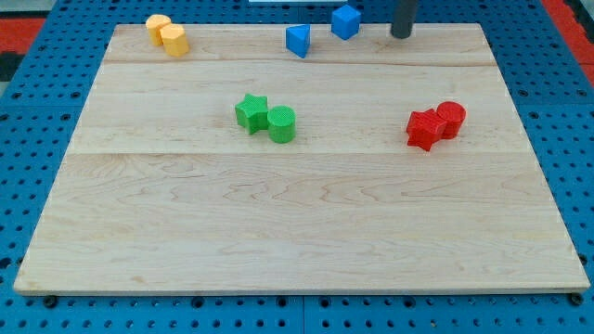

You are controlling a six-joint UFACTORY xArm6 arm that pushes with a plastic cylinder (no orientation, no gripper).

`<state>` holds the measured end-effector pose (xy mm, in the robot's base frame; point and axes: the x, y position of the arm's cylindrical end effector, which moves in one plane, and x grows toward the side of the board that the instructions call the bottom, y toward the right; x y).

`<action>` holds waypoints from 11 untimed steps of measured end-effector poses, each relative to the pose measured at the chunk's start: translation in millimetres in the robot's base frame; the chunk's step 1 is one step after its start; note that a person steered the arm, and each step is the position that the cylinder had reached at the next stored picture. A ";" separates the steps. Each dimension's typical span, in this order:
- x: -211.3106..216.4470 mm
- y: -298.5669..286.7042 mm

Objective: Push blue triangle right side

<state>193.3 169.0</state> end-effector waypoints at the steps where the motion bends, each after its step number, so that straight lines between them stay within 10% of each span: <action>1: -1.0 -12.9; 3: 15.7 -231.7; 11: 63.5 -149.9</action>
